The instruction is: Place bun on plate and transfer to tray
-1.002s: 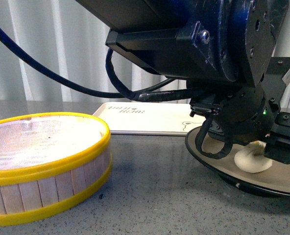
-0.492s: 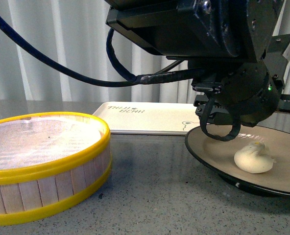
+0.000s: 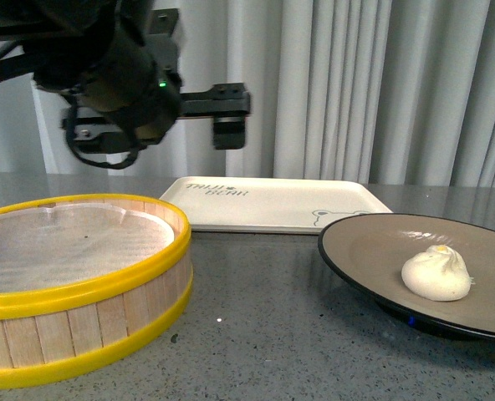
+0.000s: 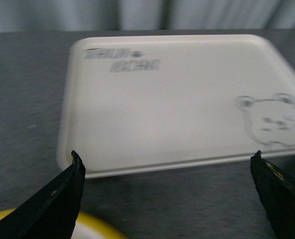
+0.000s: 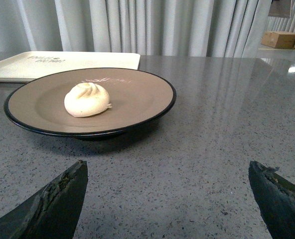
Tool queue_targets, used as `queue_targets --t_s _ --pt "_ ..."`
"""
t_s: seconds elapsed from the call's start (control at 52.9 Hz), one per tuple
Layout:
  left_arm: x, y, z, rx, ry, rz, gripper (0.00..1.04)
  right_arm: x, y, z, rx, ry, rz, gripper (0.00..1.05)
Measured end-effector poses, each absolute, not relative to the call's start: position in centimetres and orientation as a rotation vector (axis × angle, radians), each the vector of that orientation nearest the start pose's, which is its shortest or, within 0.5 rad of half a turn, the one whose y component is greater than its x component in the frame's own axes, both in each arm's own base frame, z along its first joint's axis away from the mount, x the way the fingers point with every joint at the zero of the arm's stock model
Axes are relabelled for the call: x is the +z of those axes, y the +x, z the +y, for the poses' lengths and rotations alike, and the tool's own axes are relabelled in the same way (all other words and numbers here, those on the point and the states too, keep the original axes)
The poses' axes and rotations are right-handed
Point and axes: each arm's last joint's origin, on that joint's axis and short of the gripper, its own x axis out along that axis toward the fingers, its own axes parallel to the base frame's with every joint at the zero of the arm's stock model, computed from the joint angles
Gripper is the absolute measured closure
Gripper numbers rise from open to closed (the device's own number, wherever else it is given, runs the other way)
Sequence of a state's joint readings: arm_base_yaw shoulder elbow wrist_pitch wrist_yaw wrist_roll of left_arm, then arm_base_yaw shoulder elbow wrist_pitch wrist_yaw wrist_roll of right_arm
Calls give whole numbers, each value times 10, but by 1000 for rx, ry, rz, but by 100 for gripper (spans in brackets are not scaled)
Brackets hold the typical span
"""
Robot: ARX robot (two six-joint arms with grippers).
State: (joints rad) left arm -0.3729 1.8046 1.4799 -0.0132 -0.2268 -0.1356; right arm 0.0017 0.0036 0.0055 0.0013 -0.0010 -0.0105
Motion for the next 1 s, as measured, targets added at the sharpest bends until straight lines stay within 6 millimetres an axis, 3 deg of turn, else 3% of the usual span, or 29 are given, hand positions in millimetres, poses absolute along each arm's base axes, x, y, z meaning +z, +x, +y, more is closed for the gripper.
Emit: queue_targets --t_s 0.208,0.303,0.359,0.529,0.756,1.002 --pt "306 396 -141 -103 -32 333 7 165 98 0 3 -10 -3 8" --pt "301 389 -137 -40 -14 187 18 165 98 0 3 -10 -3 8" --pt "296 375 -131 -45 -17 90 27 165 98 0 3 -10 -3 8" --pt "263 310 -72 7 -27 -38 64 165 98 0 3 -10 -3 8" --pt "223 263 -47 -15 -7 9 100 165 98 0 3 -10 -3 8" --pt "204 224 -26 3 -4 8 101 165 98 0 3 -10 -3 8"
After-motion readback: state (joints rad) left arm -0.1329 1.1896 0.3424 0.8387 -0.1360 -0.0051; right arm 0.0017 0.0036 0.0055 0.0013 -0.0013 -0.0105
